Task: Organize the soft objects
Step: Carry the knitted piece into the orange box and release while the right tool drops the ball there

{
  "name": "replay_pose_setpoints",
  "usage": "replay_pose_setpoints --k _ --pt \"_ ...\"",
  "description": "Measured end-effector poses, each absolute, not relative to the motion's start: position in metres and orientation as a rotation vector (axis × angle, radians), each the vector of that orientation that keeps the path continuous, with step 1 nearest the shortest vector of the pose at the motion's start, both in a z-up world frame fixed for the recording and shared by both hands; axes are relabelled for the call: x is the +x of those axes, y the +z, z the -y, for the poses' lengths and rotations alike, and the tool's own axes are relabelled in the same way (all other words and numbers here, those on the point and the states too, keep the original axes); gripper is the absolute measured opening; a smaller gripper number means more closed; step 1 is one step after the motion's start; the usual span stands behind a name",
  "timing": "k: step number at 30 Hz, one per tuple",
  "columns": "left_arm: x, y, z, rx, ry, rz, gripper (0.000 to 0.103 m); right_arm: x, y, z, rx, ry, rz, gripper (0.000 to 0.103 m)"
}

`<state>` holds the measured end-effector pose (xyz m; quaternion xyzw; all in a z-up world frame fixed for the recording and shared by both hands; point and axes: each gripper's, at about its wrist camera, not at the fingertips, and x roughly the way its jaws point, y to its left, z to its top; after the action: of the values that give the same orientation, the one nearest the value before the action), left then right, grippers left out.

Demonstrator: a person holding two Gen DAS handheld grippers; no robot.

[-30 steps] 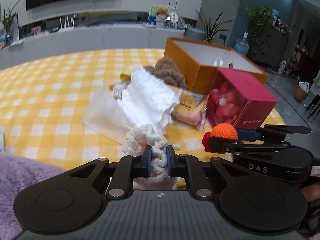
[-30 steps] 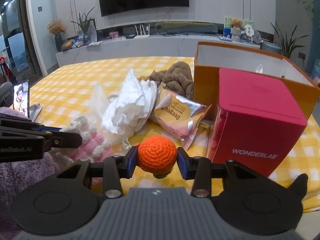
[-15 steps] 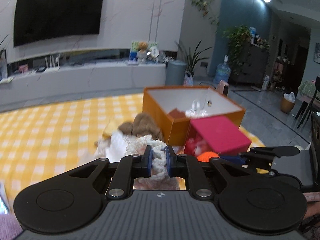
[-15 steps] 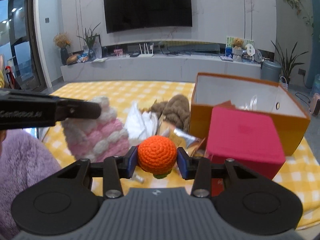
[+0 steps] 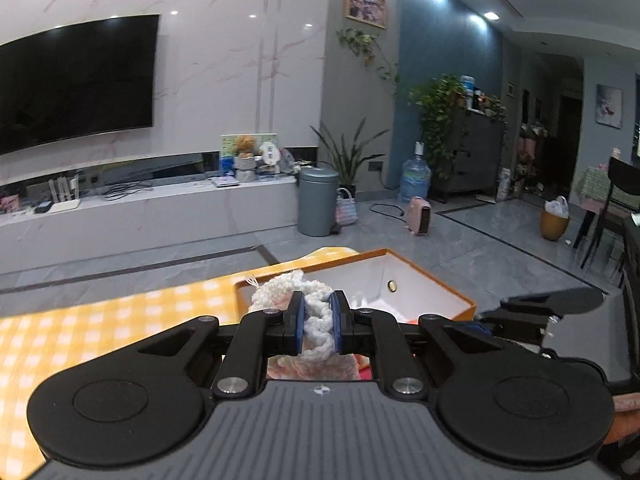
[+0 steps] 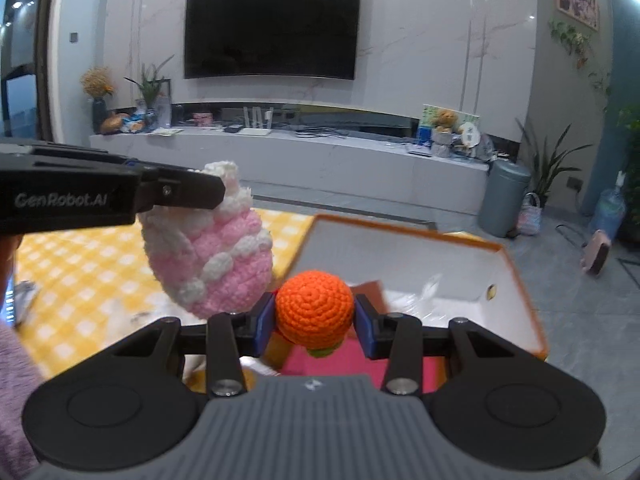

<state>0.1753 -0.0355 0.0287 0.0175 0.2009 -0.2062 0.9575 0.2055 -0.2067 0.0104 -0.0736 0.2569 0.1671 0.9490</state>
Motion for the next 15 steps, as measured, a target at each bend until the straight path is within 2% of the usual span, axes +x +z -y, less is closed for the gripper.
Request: replay_pose_setpoints --k 15 --pt "0.257 -0.003 0.078 0.141 -0.469 -0.484 0.015 0.324 -0.021 0.241 -0.138 0.246 -0.688 0.042"
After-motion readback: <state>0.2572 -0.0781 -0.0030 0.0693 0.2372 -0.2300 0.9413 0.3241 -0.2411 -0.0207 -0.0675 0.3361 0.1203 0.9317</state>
